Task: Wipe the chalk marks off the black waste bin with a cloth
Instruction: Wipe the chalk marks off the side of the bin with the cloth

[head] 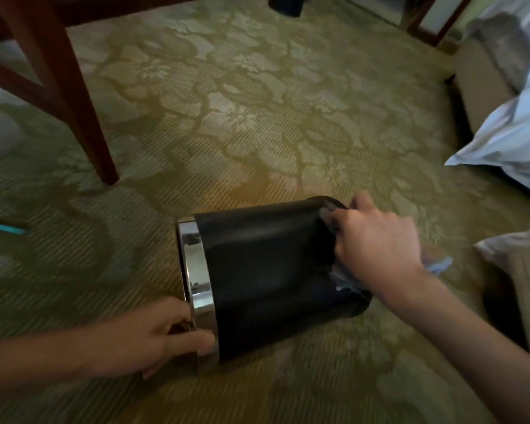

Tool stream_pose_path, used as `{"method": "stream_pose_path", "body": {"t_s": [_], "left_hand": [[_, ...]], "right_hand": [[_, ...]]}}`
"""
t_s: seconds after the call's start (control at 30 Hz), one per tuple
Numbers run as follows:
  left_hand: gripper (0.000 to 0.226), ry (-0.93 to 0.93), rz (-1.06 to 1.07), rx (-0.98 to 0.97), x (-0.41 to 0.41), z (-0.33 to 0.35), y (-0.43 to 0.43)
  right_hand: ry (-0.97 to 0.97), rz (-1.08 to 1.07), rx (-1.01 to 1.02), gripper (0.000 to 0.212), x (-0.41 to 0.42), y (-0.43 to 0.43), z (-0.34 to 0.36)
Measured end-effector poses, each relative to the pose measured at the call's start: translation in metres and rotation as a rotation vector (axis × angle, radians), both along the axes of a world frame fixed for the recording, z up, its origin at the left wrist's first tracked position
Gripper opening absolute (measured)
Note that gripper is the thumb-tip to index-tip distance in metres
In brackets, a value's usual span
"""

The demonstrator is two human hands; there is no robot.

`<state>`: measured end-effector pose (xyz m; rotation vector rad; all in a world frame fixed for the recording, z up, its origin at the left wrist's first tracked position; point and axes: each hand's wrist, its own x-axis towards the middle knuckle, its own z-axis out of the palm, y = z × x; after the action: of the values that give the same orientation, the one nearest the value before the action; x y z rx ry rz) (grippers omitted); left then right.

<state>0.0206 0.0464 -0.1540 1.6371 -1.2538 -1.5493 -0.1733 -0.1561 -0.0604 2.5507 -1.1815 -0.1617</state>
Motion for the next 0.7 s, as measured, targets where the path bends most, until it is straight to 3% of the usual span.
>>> {"method": "stream_pose_path", "body": {"t_s": [0.1,0.2,0.3,0.37,0.53,0.6,0.7], "left_hand": [[0.036,0.076,0.005,0.02,0.004,-0.001,-0.001],[0.036,0.052,0.001,0.028,0.01,-0.007,-0.003],[0.044,0.015,0.042,0.033,0.018,-0.014,-0.003],[0.049,0.002,0.024,0.009,0.022,-0.016,-0.005],[0.041,0.066,-0.038,-0.06,0.04,-0.017,-0.019],[0.043,0.021,-0.043,-0.055,0.045,-0.02,-0.022],[0.047,-0.004,-0.061,-0.055,0.051,-0.025,-0.024]], "right_hand": [[-0.006,-0.031,-0.027,0.036,-0.009,-0.001,-0.006],[-0.077,0.184,0.015,0.058,0.001,0.043,-0.022],[-0.147,0.369,0.079,0.052,0.007,0.07,-0.031],[-0.099,0.335,0.043,0.052,0.001,0.055,-0.027],[-0.013,-0.009,-0.015,0.045,-0.019,-0.012,-0.01],[-0.035,0.036,-0.015,0.049,-0.01,-0.004,-0.012],[-0.125,0.283,0.146,0.058,0.008,0.048,-0.028]]}}
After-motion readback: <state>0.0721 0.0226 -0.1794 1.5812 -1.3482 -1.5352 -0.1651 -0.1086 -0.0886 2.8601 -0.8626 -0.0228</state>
